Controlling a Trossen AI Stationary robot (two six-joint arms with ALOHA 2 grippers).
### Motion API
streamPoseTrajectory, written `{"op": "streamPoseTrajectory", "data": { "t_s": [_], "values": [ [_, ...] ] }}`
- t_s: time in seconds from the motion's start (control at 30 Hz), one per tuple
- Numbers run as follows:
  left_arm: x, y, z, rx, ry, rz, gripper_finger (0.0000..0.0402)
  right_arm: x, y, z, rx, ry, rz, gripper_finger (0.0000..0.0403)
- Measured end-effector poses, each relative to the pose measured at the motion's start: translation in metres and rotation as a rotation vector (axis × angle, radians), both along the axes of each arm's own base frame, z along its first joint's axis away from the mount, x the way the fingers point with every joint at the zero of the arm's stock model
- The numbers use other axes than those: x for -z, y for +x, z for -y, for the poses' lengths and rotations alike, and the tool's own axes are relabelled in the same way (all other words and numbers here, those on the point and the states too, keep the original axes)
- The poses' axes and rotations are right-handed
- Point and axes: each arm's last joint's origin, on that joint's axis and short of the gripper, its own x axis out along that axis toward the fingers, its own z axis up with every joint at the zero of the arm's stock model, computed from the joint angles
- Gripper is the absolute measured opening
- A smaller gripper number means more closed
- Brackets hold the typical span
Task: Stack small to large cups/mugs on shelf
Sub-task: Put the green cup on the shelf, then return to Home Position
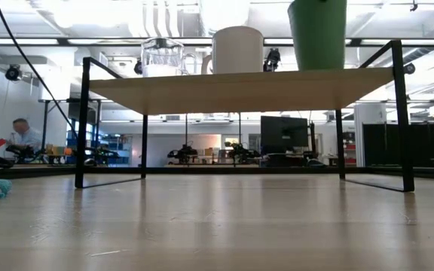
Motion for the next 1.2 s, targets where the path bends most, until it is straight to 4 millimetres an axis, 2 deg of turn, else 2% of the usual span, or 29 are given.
{"op": "streamPoseTrajectory", "data": {
  "t_s": [0.37,0.9,1.2],
  "values": [
    [0.000,0.000,0.000,0.000,0.001,0.000,0.0075,0.003,0.004,0.012,0.040,-0.013,-0.004,0.0009],
    [0.000,0.000,0.000,0.000,0.000,0.000,0.0075,0.002,0.012,0.024,0.075,0.069,0.029,0.0009],
    [0.000,0.000,0.000,0.000,0.000,0.000,0.0075,0.002,0.012,0.026,0.148,0.097,0.040,0.0056]
  ]
}}
